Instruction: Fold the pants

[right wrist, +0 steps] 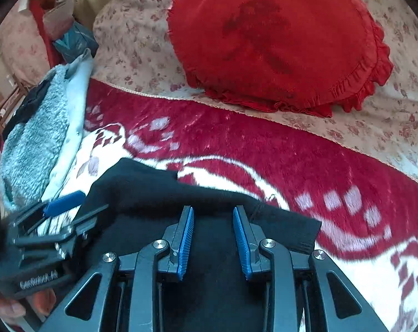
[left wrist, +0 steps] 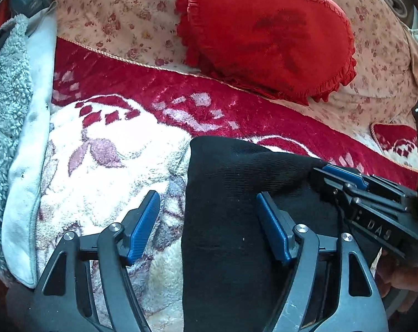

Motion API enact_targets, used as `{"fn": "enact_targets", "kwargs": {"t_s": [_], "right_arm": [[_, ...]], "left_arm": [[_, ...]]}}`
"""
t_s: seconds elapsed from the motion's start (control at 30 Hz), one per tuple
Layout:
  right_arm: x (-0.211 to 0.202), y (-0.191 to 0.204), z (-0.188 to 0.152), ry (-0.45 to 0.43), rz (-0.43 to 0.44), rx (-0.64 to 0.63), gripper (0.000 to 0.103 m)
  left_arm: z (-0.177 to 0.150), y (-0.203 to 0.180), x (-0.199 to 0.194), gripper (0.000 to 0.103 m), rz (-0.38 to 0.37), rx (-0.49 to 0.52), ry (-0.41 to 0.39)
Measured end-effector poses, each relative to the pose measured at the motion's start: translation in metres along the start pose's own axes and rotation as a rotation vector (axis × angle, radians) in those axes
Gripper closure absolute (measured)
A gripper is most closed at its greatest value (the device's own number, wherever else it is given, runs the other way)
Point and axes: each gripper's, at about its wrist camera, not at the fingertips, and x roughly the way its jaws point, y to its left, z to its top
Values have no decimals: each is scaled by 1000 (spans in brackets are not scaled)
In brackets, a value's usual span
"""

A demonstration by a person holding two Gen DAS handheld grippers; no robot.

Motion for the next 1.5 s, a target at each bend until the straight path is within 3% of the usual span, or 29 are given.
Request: {"fn": "enact_targets", "kwargs": {"t_s": [0.23, 0.37, 0.47, 0.6, 0.73, 0.97, 1.23, 1.5], "right_arm": [[-38, 5, -7, 1, 21, -11, 75], [-59, 22, -38, 33, 53, -65, 75], [-53, 25, -69, 94, 26, -88, 74], [-62, 26, -94, 79, 25, -92, 74], [-72, 18, -91, 99, 53, -49, 75], [-92, 17, -64, -16, 33, -9, 75], [-60, 11, -33, -35, -35, 25, 75], [-41, 4, -38, -12, -47, 9, 74]], "left_arm": [[-12, -6, -20, 30, 18, 33, -28], [-31, -9, -27, 31, 32, 57, -31], [-42, -6, -24, 31, 12, 34, -11], [-51, -6, -27, 31, 12, 30, -15], [-51, -11, -35, 31, 28, 47, -17], [-46, -12, -39, 32, 51, 50, -26], [-37, -6, -32, 31, 67, 42, -28], [-37, -11, -25, 31, 66, 46, -30]]}}
